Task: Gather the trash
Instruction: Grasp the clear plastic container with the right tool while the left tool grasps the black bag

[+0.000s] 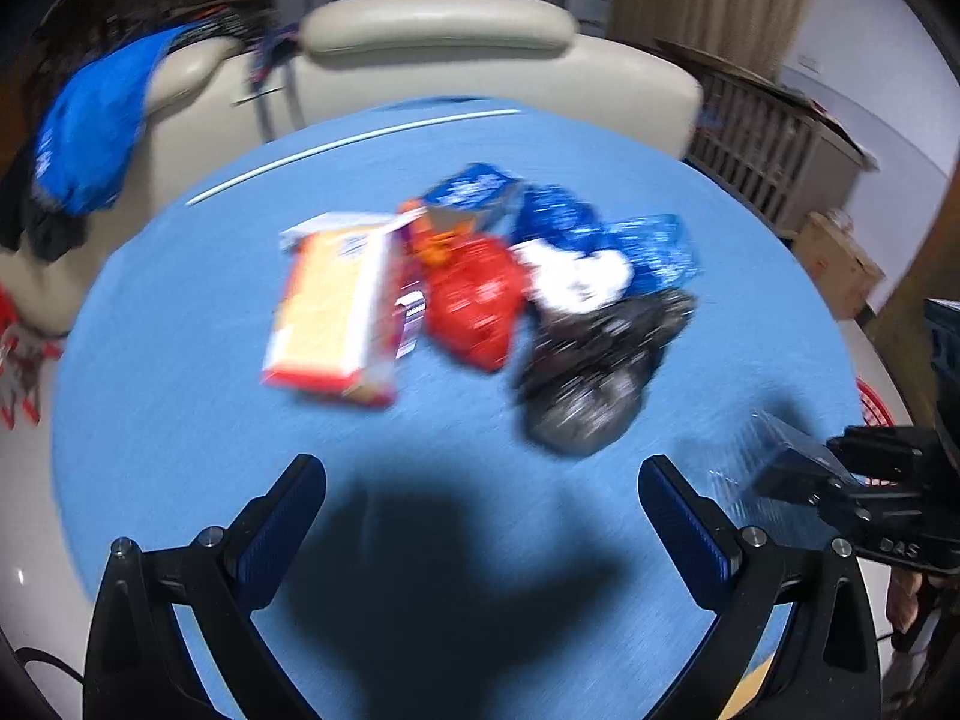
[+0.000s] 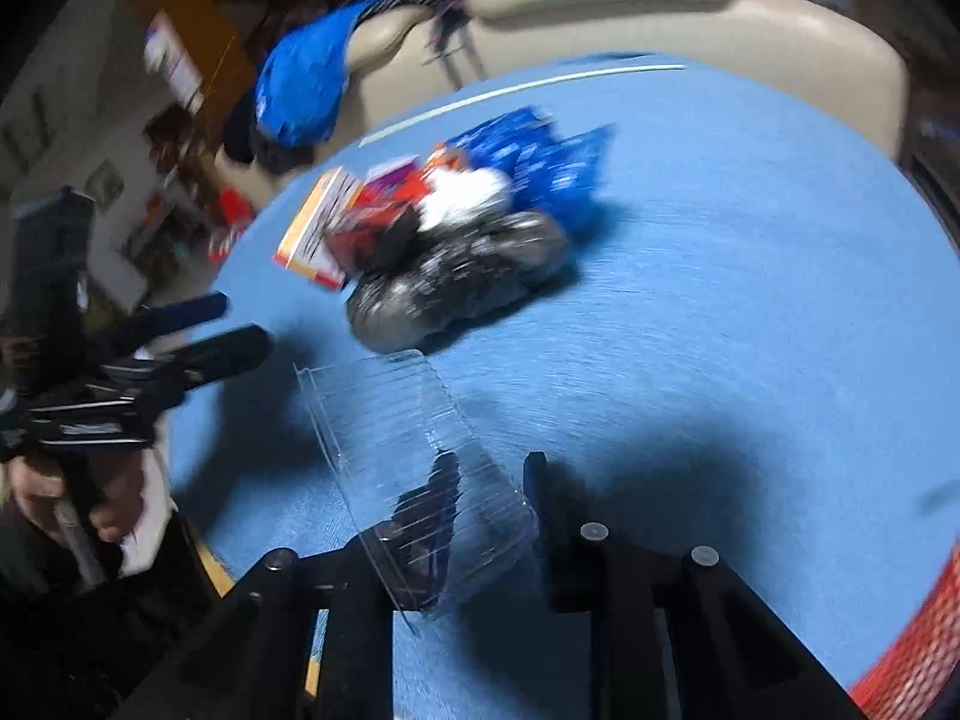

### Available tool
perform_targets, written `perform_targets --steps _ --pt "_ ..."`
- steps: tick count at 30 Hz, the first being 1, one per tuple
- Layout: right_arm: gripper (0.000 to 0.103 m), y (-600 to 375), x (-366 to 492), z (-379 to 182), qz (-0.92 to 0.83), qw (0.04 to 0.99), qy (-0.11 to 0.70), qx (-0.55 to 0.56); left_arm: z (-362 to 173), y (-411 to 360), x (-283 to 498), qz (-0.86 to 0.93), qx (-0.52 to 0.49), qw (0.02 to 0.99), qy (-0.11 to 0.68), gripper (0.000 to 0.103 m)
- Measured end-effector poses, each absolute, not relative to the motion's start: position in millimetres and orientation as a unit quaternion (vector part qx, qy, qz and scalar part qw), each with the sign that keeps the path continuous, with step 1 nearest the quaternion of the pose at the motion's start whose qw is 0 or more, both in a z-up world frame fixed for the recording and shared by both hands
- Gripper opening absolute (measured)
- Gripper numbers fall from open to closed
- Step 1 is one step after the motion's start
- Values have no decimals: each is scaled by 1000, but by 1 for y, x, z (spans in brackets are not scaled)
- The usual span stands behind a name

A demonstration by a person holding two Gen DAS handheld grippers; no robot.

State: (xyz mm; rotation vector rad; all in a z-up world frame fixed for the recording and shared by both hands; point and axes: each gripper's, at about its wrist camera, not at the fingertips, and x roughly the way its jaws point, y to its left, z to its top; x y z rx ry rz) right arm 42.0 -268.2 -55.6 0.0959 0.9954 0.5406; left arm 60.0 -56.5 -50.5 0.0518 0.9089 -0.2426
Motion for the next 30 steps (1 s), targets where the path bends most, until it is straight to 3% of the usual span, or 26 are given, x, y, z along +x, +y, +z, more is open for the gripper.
perform_targets --steps 12,13,15,17,30 --pt "24 -375 -3 -43 173 870 429 168 -72 -126 107 -147 86 868 467 103" --pt "24 -376 -7 -40 172 871 427 169 -76 -129 110 -142 92 864 474 98" --pt "24 -376 -9 -37 170 874 421 172 -86 -130 115 -144 88 849 501 51" --pt "24 -375 -11 -34 170 876 415 176 -84 -127 114 -145 76 847 506 36" --pt "24 -341 -24 -25 177 881 391 199 -42 -82 48 -103 39 878 466 33"
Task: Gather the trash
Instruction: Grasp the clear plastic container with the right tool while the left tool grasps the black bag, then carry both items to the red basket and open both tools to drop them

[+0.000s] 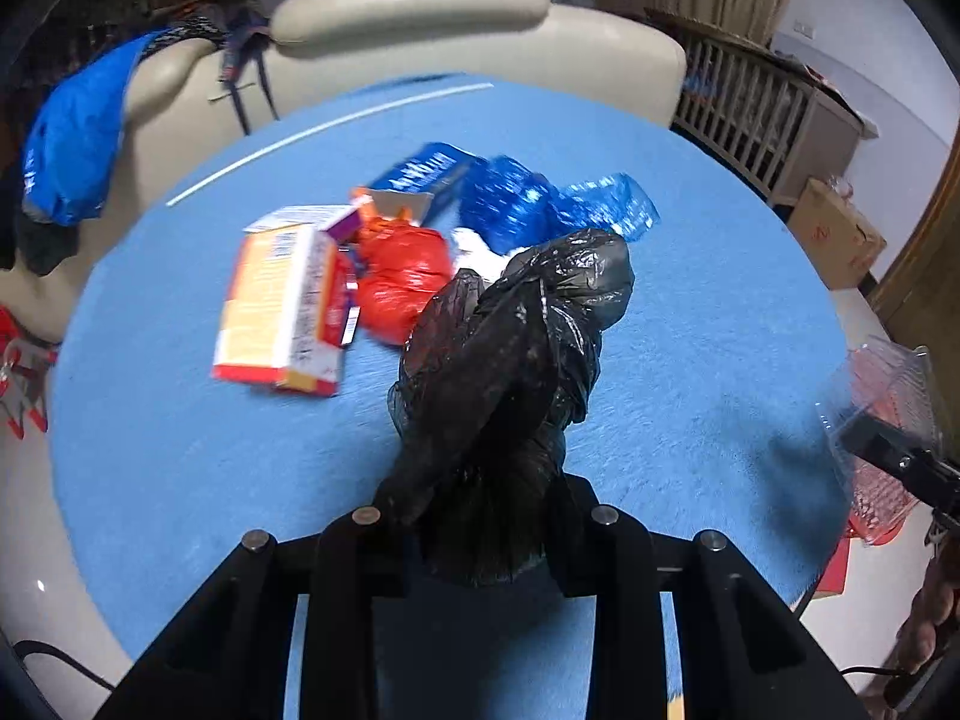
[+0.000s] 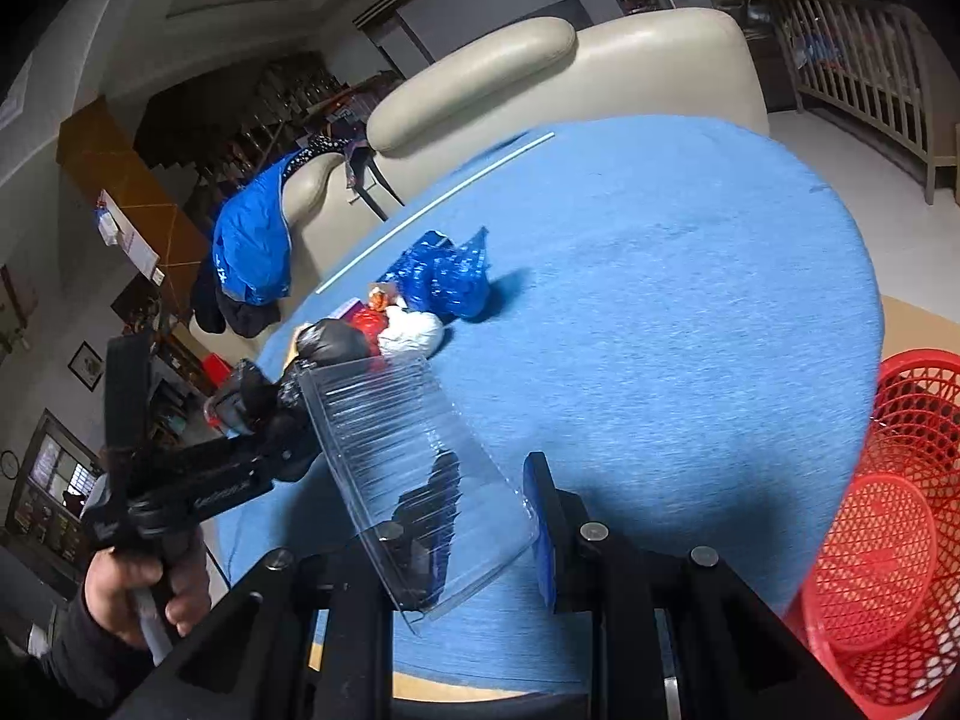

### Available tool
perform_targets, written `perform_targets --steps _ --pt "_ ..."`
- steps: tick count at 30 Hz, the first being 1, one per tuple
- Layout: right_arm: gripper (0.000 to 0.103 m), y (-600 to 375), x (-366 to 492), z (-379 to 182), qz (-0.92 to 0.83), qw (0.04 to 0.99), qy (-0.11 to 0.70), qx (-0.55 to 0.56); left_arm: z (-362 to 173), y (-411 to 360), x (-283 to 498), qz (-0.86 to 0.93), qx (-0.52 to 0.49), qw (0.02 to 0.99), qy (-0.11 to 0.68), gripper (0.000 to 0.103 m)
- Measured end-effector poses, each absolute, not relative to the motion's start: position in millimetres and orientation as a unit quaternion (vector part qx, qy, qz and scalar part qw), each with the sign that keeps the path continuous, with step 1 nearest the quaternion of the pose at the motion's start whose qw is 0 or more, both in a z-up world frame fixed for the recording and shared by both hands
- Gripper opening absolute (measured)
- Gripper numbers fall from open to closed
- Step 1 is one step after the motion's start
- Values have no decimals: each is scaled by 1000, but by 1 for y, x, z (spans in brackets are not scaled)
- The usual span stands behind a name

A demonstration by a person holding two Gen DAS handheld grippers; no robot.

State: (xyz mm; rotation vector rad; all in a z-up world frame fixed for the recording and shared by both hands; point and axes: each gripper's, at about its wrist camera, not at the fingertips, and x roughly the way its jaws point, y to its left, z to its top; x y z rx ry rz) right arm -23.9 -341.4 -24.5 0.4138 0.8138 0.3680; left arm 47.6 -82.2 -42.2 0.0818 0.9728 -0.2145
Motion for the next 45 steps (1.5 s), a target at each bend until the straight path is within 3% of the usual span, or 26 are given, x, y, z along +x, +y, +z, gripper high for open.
perform_targets --steps 11,24,38,39,42,45 --pt "24 -344 -29 -18 152 890 370 220 -20 -70 37 -104 30 886 450 33" --pt "24 -474 -98 -19 -45 909 324 260 -4 -141 26 -195 64 877 434 33" --pt "27 -560 -97 -98 -213 842 429 249 -3 -272 10 -320 118 836 430 33" --pt "31 -561 -96 -101 -209 838 433 257 -4 -282 9 -324 122 833 432 33" --pt "82 -564 -97 -102 -209 838 428 265 -6 -305 7 -337 129 824 436 33" --pt "82 -568 -108 -87 -211 854 393 267 -8 -327 2 -350 141 818 435 33"
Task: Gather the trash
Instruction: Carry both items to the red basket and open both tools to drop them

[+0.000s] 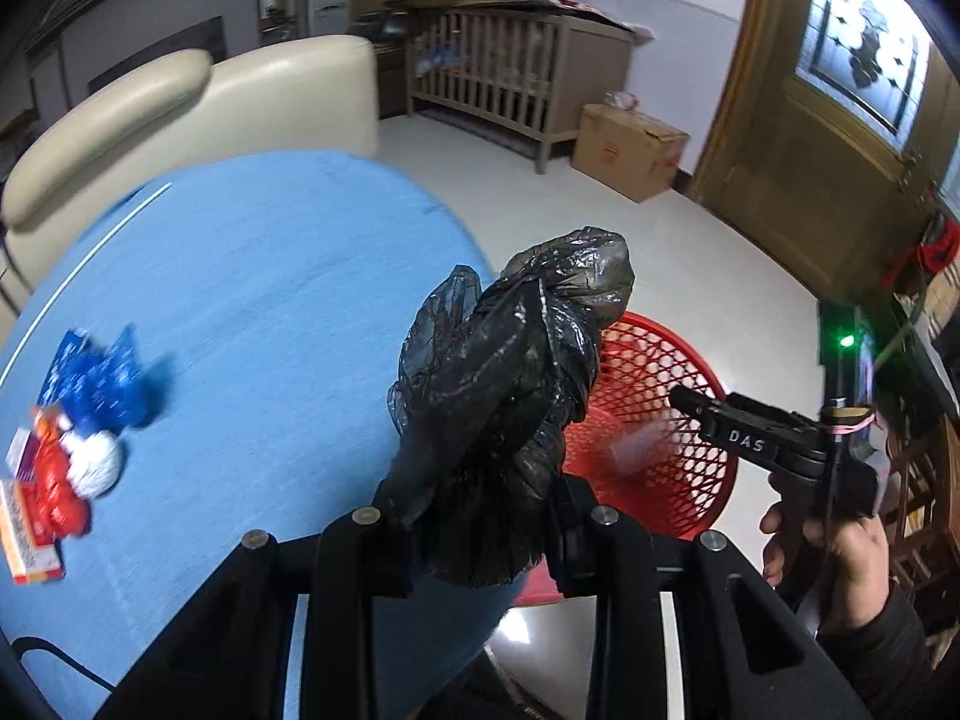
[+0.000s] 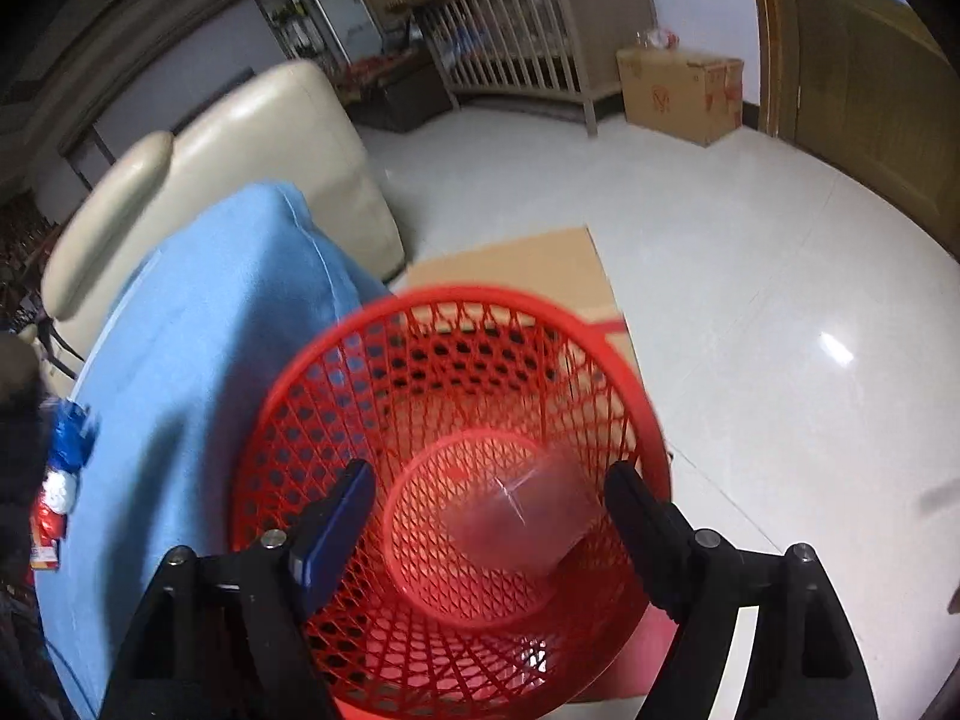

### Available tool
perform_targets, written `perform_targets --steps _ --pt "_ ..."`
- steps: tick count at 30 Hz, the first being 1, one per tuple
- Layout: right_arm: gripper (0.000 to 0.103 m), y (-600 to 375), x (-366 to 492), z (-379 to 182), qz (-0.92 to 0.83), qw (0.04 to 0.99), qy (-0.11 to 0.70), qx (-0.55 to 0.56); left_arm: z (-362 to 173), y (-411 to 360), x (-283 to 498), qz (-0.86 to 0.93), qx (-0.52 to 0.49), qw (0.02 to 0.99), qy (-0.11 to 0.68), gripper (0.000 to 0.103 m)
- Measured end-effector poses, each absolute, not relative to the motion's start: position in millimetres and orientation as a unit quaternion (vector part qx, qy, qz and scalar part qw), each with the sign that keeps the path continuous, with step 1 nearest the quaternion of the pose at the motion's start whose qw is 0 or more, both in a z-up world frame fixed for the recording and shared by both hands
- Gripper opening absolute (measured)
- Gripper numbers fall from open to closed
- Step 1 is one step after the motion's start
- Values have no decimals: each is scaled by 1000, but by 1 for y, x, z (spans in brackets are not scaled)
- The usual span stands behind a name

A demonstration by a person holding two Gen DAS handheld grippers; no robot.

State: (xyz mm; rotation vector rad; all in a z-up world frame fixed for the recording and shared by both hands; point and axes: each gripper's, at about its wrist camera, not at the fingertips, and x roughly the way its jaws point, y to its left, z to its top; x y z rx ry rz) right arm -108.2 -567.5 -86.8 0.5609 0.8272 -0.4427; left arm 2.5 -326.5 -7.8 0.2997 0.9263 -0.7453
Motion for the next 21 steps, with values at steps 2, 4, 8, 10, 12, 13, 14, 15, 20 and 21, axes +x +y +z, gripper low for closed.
perform_targets --steps 2,4,8,10,12,13,14,15,20,21 --pt "82 -576 -119 -77 -222 859 369 279 -10 -342 0 -359 147 811 438 33" --pt "82 -586 -132 -64 -234 860 342 298 -12 -357 -3 -368 158 805 438 33" --pt "82 -598 -158 -40 -253 863 298 320 -23 -383 -10 -379 176 790 448 33" --pt "82 -602 -168 -30 -259 863 282 328 -30 -393 -13 -381 183 784 454 33" --pt "82 -605 -174 -23 -258 865 269 336 -35 -404 -15 -382 191 779 459 33" --pt "82 -606 -176 -20 -257 866 265 338 -38 -407 -14 -380 192 778 461 34" --pt "82 -606 -177 -17 -256 867 262 339 -41 -410 -13 -379 194 776 465 34" --pt "82 -605 -178 -16 -254 868 259 339 -43 -414 -12 -382 194 772 469 34" --pt "82 -598 -176 -11 -244 873 252 338 -47 -422 -4 -374 195 772 475 75" --pt "82 -597 -175 -11 -243 874 251 339 -44 -419 -2 -370 194 776 473 75"
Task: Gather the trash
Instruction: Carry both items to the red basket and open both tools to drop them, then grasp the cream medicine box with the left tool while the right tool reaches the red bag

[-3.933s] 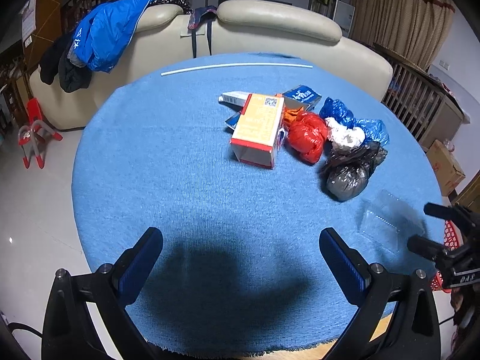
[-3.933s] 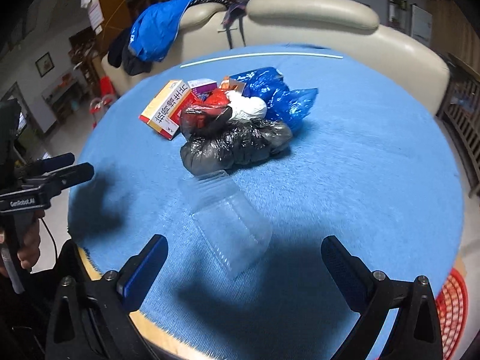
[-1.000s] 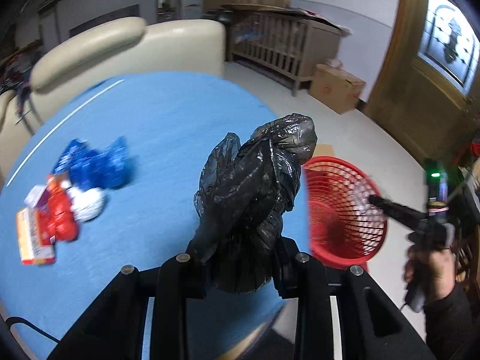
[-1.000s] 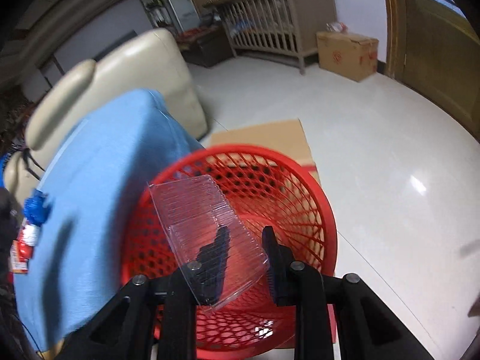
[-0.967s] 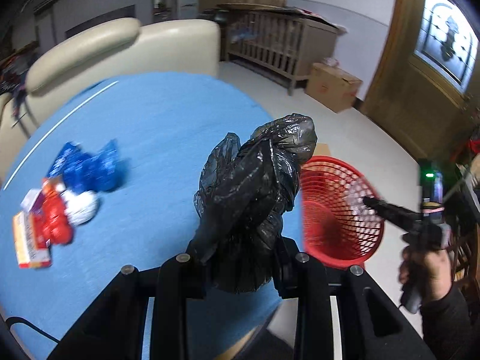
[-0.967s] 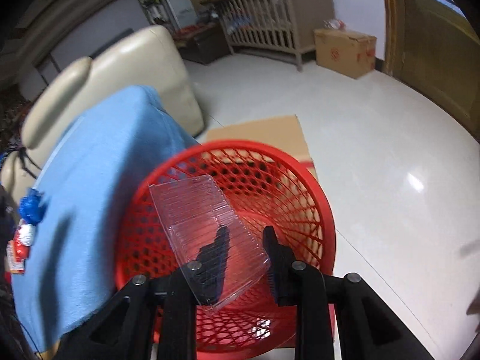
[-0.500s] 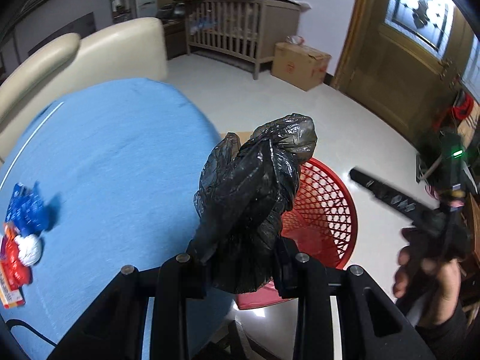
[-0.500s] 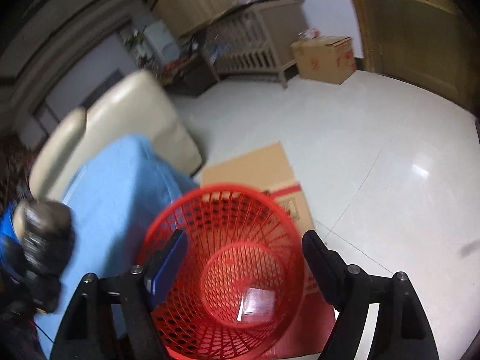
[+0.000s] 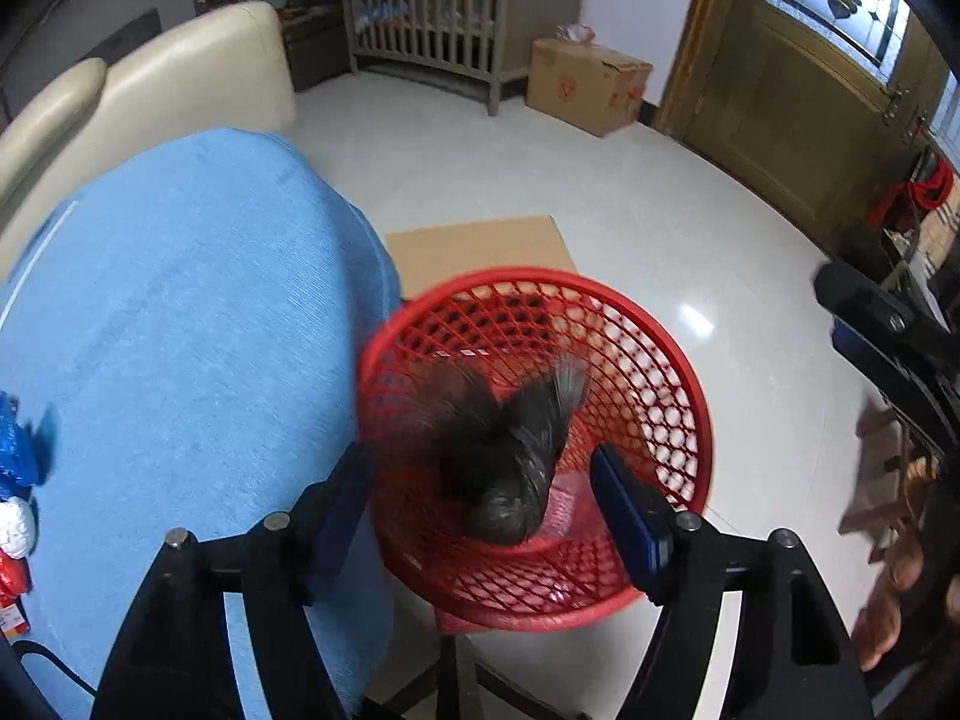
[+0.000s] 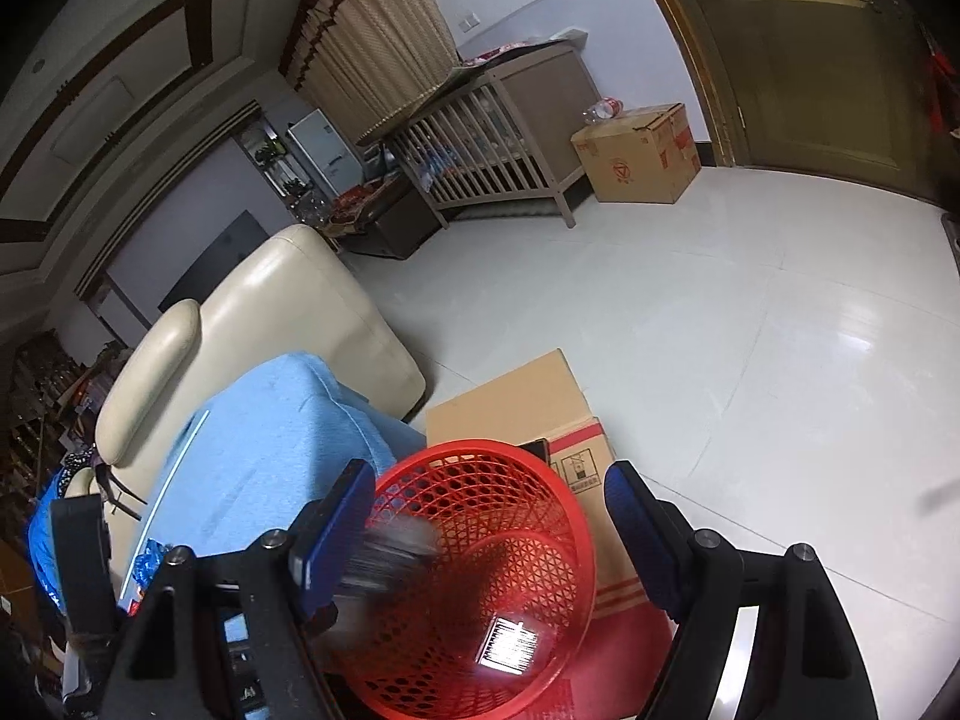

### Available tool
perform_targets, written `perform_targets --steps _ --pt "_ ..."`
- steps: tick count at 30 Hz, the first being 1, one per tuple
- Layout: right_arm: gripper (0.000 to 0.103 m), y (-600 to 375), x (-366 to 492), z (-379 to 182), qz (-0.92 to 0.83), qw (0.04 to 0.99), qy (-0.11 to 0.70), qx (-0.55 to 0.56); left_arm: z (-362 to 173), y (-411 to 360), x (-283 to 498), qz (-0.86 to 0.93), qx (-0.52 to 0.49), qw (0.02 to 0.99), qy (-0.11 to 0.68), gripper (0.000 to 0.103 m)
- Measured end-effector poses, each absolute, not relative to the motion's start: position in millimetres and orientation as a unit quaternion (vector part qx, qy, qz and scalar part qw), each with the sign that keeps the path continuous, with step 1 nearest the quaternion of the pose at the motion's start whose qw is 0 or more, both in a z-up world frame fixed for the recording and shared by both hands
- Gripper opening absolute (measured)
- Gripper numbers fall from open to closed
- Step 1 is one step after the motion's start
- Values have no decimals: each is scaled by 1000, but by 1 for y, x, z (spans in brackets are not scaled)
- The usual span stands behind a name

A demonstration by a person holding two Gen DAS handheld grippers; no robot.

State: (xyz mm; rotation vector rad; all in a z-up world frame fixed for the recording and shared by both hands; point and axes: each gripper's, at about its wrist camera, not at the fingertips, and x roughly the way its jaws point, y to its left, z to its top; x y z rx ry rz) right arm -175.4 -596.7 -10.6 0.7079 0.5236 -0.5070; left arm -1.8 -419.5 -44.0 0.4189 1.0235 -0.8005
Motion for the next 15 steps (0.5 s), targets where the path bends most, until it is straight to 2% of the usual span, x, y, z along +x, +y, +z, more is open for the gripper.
perform_targets --steps 7,15 --pt "82 -589 -172 -1 -234 882 243 330 -15 -365 19 -352 164 800 457 75" --pt "82 -544 -140 1 -194 895 270 298 -6 -214 45 -246 91 855 448 78"
